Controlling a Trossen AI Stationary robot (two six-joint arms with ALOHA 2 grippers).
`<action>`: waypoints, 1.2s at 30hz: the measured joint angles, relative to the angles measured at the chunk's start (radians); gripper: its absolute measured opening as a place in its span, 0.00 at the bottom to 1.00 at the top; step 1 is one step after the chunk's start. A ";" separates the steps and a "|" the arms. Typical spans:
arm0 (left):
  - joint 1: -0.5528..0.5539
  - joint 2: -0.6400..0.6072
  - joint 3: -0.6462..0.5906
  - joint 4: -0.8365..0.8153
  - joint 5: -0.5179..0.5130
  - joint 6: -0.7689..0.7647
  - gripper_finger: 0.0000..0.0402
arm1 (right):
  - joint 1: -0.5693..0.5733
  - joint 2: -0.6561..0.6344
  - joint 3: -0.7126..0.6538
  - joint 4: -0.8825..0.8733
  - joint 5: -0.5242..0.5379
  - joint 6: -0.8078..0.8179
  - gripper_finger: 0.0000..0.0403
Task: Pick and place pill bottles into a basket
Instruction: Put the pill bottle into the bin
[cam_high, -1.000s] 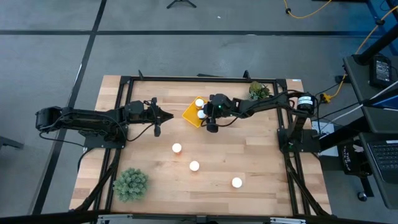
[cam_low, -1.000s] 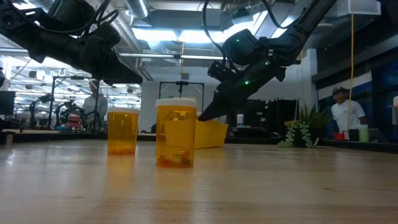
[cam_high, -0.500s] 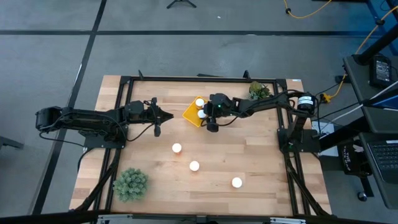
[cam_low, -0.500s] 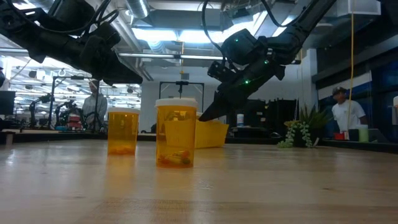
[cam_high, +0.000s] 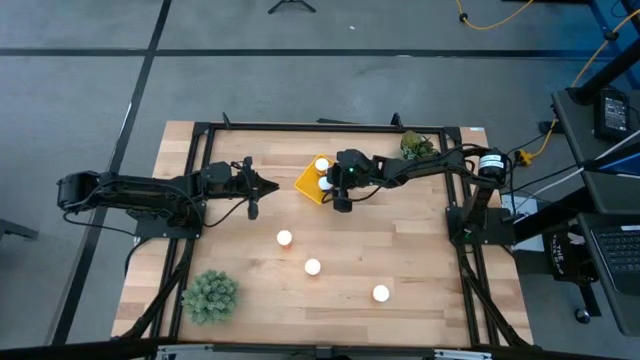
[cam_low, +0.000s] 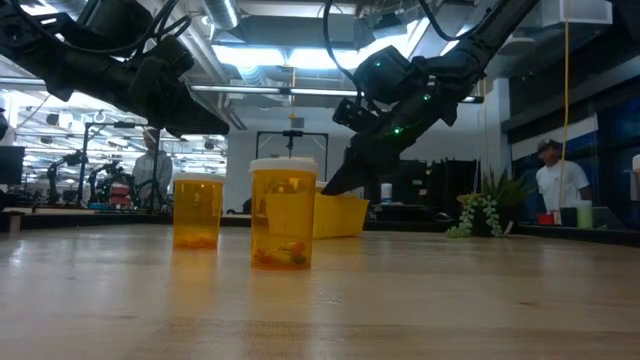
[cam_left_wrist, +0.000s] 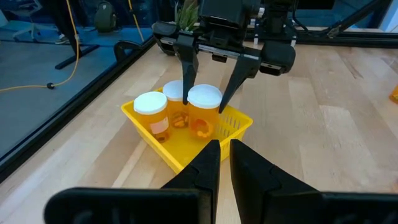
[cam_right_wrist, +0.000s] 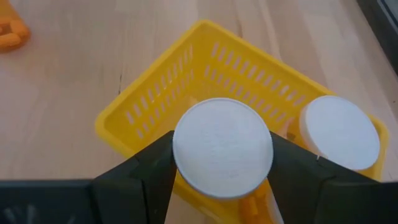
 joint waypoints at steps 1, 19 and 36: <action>0.000 0.000 0.000 0.000 0.000 0.000 0.08 | 0.000 0.000 0.000 0.000 0.000 -0.002 0.55; 0.000 0.000 0.000 0.000 0.000 0.000 0.08 | 0.001 0.000 0.000 -0.003 0.052 -0.001 0.55; 0.000 0.000 0.000 0.000 0.000 0.000 0.08 | 0.000 0.000 0.000 -0.006 0.056 0.003 0.61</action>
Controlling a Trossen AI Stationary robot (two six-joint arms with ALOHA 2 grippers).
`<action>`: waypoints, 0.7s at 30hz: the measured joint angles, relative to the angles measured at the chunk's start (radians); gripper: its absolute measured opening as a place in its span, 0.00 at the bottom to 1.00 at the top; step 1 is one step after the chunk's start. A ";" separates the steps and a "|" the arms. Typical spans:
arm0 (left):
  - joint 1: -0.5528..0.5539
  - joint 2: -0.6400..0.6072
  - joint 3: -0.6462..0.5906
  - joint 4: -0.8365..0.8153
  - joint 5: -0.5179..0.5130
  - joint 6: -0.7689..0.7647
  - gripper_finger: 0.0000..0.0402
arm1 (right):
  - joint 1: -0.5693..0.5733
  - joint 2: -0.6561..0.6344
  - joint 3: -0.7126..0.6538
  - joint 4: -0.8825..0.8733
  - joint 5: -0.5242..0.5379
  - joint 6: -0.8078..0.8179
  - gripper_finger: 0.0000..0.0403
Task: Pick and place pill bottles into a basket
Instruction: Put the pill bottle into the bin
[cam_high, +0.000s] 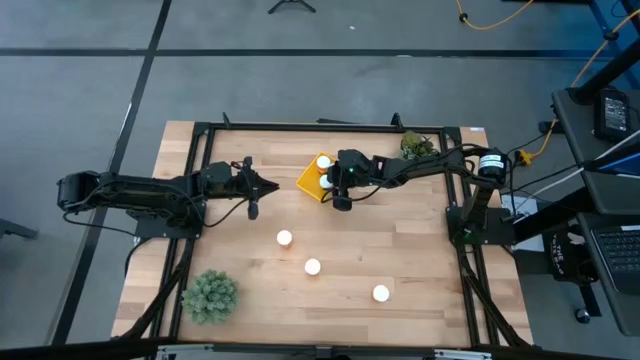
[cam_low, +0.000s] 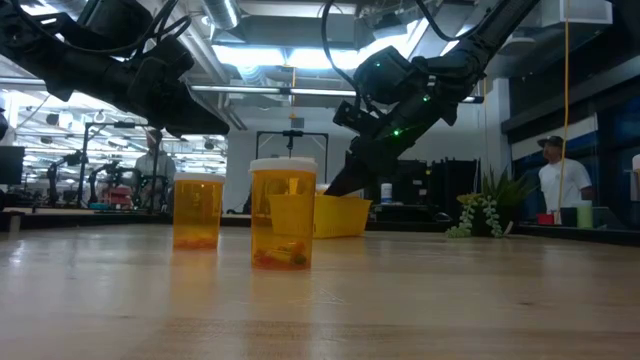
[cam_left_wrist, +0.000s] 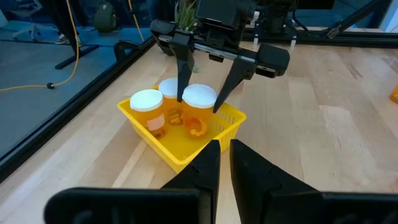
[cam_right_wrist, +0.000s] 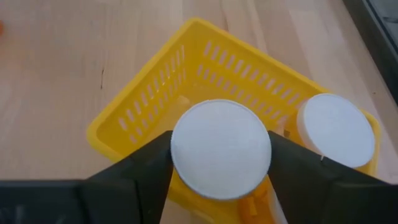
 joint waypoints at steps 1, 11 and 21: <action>0.000 0.000 0.000 0.000 0.000 0.000 0.08 | 0.000 0.000 0.000 0.000 0.000 0.000 0.61; 0.000 0.000 0.000 0.000 0.000 0.000 0.08 | 0.000 0.000 0.000 -0.001 0.003 -0.005 0.62; 0.000 0.000 0.000 0.000 0.000 0.000 0.08 | 0.000 0.000 0.000 -0.003 0.020 -0.045 0.61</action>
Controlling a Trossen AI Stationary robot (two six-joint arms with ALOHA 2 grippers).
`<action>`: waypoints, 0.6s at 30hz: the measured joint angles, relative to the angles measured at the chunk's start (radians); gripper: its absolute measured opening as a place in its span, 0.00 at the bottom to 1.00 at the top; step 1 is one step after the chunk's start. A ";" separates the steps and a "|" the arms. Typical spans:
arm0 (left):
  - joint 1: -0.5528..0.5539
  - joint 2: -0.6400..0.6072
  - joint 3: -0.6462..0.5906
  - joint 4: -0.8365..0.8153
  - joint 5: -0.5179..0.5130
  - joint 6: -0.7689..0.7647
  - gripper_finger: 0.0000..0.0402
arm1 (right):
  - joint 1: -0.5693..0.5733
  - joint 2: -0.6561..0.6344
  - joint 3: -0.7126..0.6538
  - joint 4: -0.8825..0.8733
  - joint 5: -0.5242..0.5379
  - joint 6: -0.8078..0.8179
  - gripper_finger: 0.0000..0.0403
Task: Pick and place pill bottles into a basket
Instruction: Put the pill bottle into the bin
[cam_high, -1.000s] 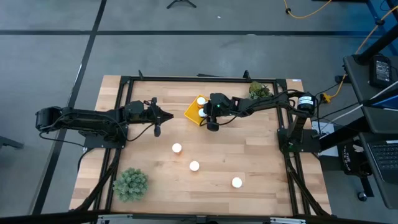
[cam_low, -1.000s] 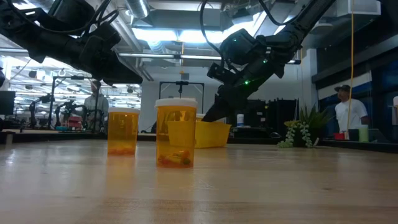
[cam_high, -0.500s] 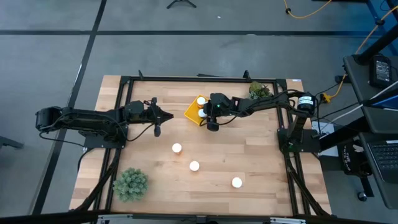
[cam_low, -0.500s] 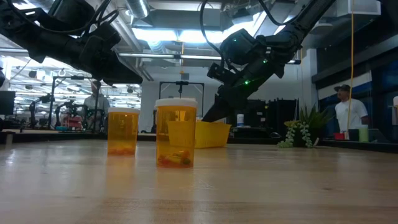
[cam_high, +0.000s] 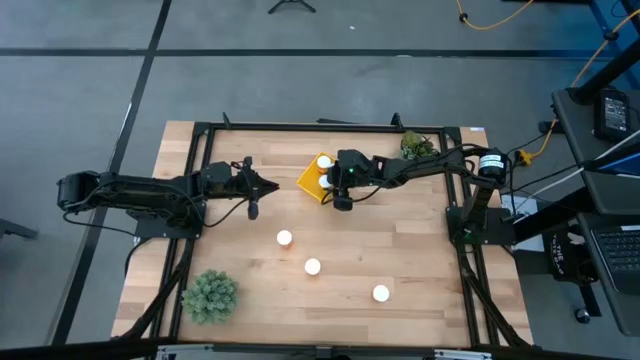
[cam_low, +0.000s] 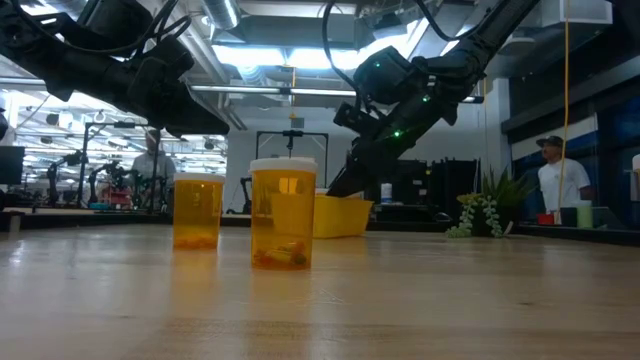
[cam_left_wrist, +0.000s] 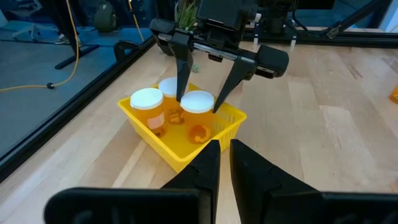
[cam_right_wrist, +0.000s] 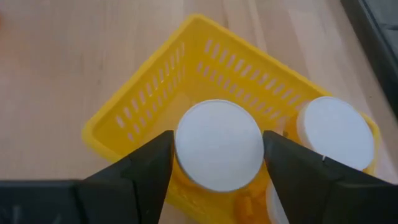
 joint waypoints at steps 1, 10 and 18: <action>0.000 0.000 0.000 0.000 0.000 0.000 0.08 | 0.000 0.000 0.000 -0.001 0.015 -0.008 0.61; 0.000 0.000 0.000 0.000 0.000 0.000 0.08 | -0.001 -0.025 -0.002 -0.013 0.048 -0.015 0.61; 0.000 0.000 0.000 0.000 0.000 -0.001 0.08 | -0.001 -0.031 -0.002 -0.019 0.047 -0.023 0.61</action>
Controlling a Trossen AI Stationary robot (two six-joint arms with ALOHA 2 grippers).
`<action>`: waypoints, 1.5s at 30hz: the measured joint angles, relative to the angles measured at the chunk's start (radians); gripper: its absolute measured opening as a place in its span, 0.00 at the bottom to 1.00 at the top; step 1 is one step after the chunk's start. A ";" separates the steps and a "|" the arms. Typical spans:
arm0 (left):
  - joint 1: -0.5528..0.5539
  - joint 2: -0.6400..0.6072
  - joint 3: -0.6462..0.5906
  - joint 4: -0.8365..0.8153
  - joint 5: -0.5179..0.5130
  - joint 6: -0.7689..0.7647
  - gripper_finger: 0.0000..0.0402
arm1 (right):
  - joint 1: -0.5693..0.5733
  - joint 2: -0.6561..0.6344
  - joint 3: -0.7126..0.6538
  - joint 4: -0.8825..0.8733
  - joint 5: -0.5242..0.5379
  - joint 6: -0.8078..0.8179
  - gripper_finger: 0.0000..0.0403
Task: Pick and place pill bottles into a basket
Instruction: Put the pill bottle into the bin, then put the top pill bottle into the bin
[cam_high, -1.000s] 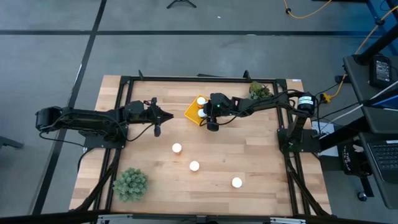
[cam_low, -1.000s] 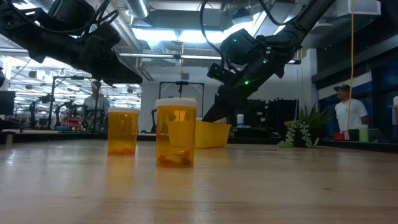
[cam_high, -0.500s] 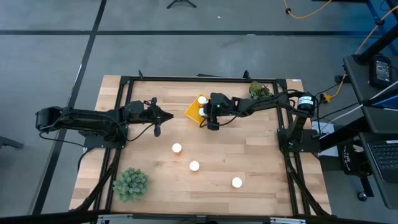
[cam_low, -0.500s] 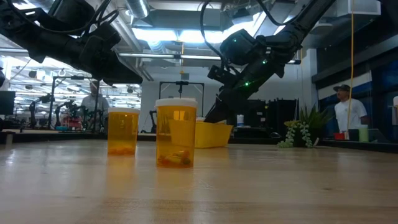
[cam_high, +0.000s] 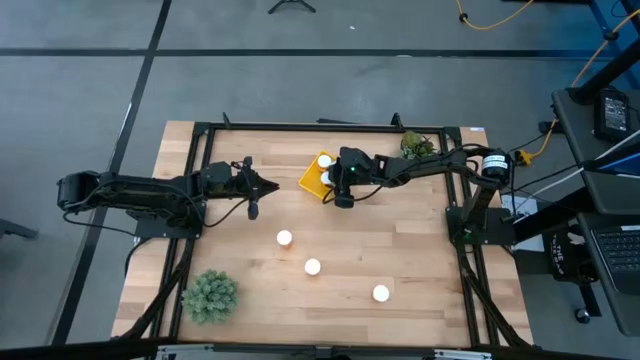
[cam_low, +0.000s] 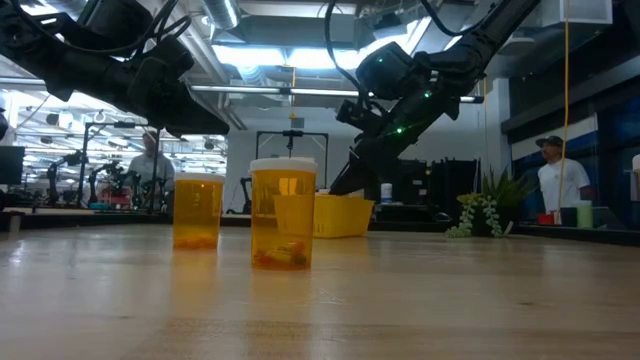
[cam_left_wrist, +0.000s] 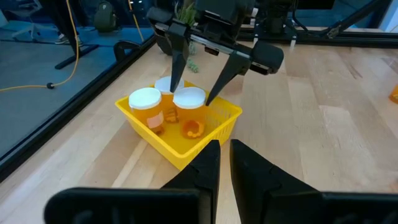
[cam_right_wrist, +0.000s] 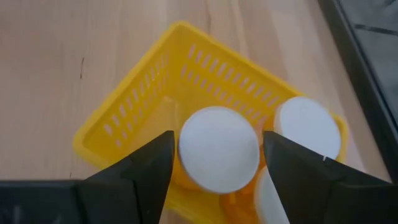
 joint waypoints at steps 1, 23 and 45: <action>0.000 0.000 0.000 0.000 0.000 -0.001 0.08 | 0.000 0.000 0.000 -0.003 0.000 -0.001 0.61; 0.000 0.000 0.000 0.000 0.000 0.000 0.08 | 0.000 -0.102 0.030 -0.043 -0.003 -0.014 0.62; 0.000 0.000 0.000 -0.022 0.005 0.055 0.08 | 0.065 -0.536 -0.302 0.066 0.002 0.141 0.28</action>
